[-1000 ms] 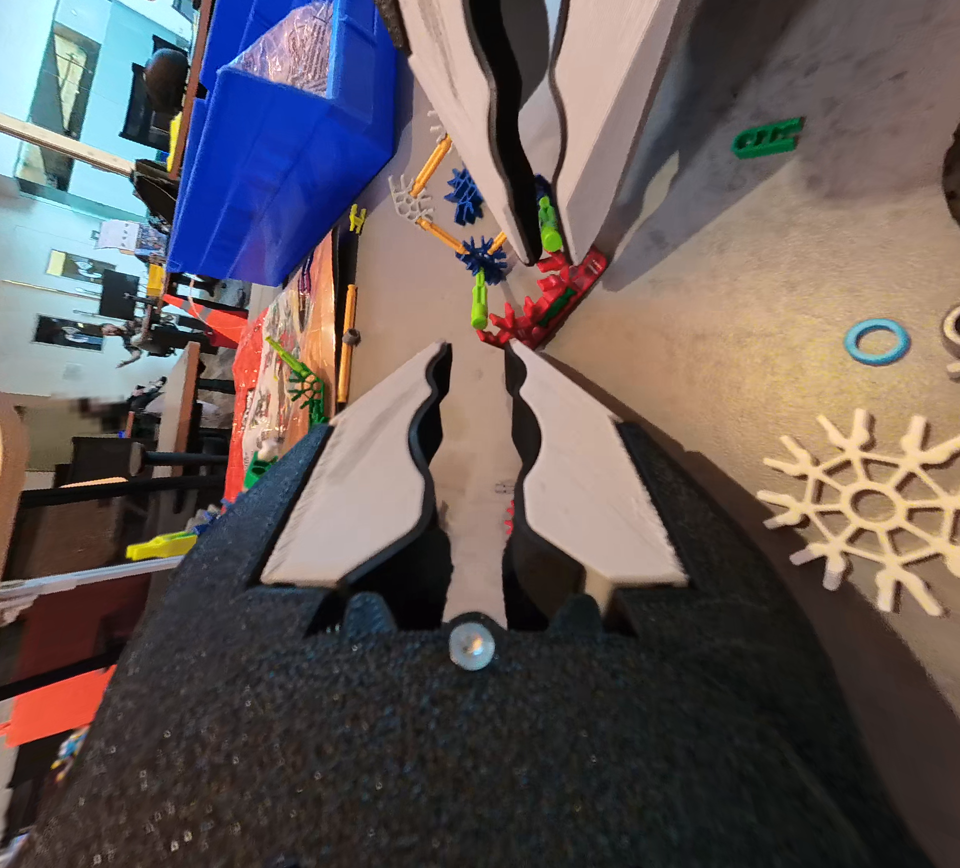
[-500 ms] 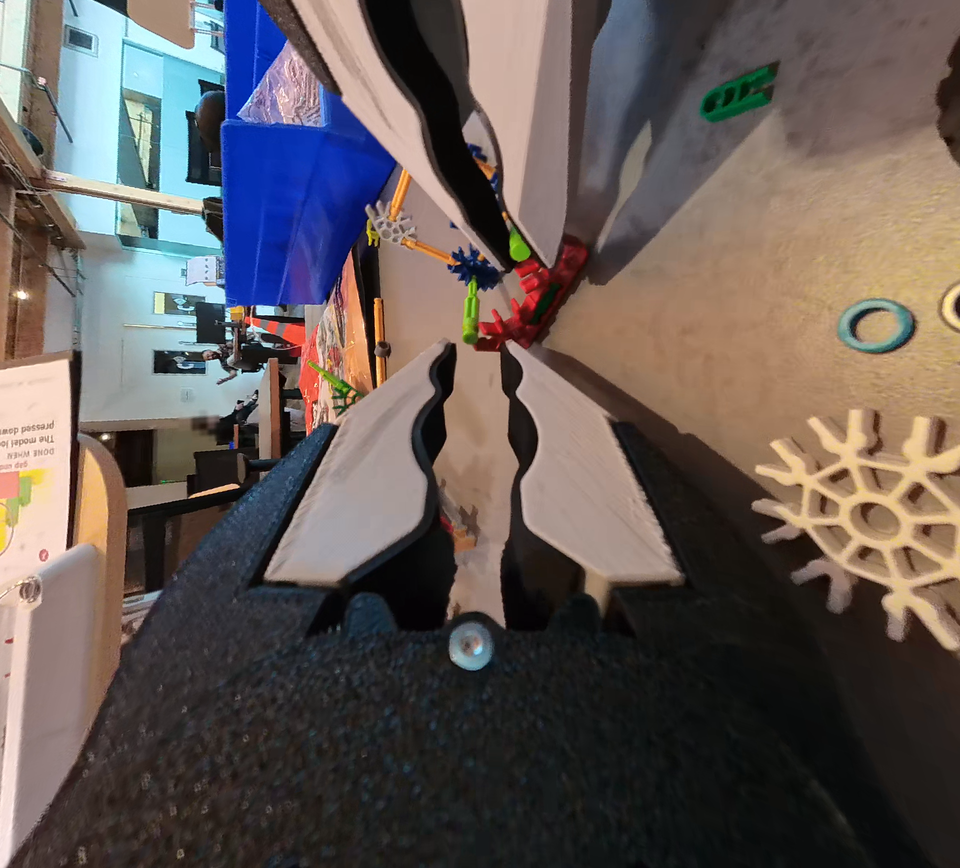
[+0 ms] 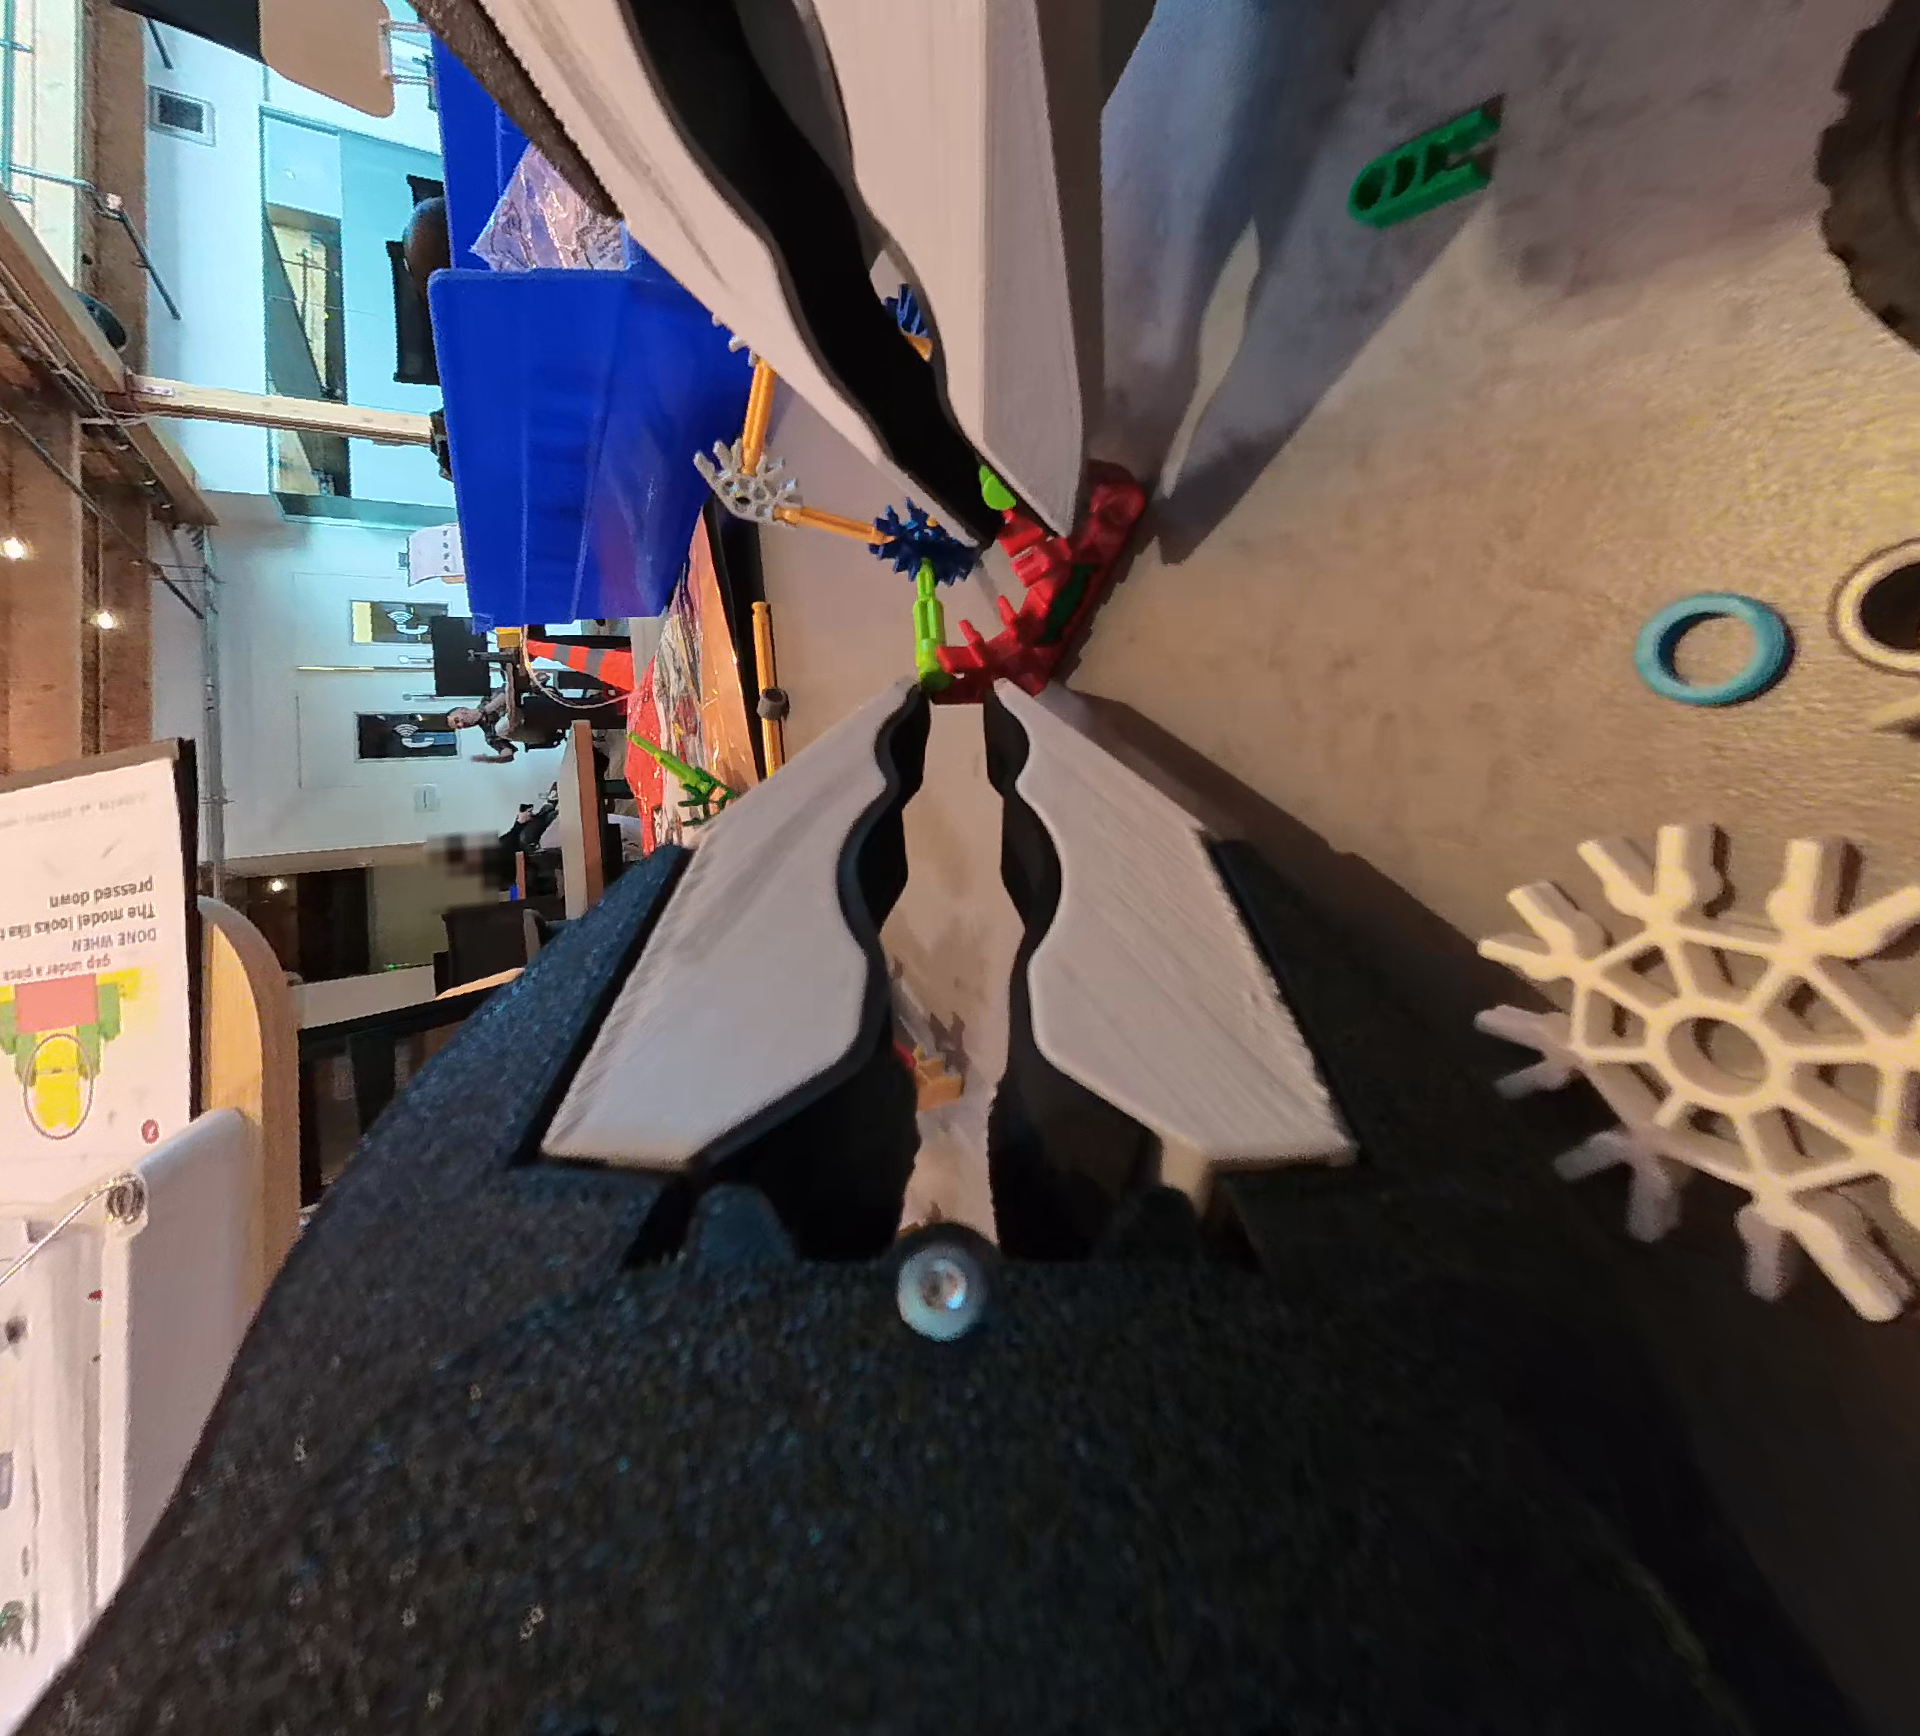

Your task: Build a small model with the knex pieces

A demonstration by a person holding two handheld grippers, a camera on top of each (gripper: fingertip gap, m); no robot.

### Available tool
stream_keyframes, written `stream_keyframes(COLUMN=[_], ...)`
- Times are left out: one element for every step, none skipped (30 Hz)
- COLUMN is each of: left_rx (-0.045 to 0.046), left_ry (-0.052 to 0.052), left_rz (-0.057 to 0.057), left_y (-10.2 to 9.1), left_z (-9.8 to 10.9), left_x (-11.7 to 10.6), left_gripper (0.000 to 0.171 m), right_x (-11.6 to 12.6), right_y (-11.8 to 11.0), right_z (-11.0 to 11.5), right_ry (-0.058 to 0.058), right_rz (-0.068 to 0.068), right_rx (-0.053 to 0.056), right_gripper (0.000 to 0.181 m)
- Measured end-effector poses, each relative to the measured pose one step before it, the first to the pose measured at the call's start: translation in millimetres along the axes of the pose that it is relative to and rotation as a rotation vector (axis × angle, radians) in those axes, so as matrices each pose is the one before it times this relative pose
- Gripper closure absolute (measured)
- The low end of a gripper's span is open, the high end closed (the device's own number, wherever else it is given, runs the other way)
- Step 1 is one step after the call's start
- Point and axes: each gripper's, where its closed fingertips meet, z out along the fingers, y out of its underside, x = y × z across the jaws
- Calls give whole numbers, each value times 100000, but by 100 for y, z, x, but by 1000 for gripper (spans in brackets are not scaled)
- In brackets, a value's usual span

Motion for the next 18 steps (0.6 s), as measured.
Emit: stream_keyframes(left_rx=[-248,-306,-130,7,104,44,30,122,284,358,105,81,65,-3,73,83,17,-103], left_ry=[29,-150,-56,134,97,-14,-49,29,86,96,15,-21,-9,35,94,70,23,-31], left_rz=[543,535,280,-6,-187,-120,-60,0,-84,-62,89,49,-113,-85,-180,-209,-83,105], left_y=[-25,-10,-25,-25,-9,2,-15,-46,-81,-89,-59,-40,-1,7,5,-8,5,15], left_z=[-15,7,11,-9,-1,12,11,8,1,-12,1,5,14,5,-3,6,-3,6], left_x=[15,20,7,7,7,0,-4,12,15,23,22,1,0,-5,3,0,-2,-7], left_gripper=[164,164,164,164,164,164,164,164,164,164,164,164,164,164,164,164,164,164], right_x=[-32,-26,-24,-12,-1,7,3,13,65,138,190,224,189,101,81,108,51,-108], right_y=[-19,-19,2,-2,2,1,-4,16,22,20,29,15,3,2,61,108,89,-35], right_z=[-7,-16,-13,-16,-12,-2,1,-35,-45,-88,-148,-193,-193,-190,-179,-165,-170,-169], right_ry=[-124,-162,-46,5,23,75,49,-8,204,606,874,858,469,118,153,249,-126,-828], right_rz=[-50,-36,-117,-74,-2,-65,-63,96,180,105,289,595,760,520,227,369,431,111], right_rx=[41,30,-28,-85,-102,-50,-11,-29,-2,41,70,226,363,328,71,-187,-71,455], right_gripper=[169,169,169,169,169,169,169,169,169,169,168,167,166,166,166,166,166,166])
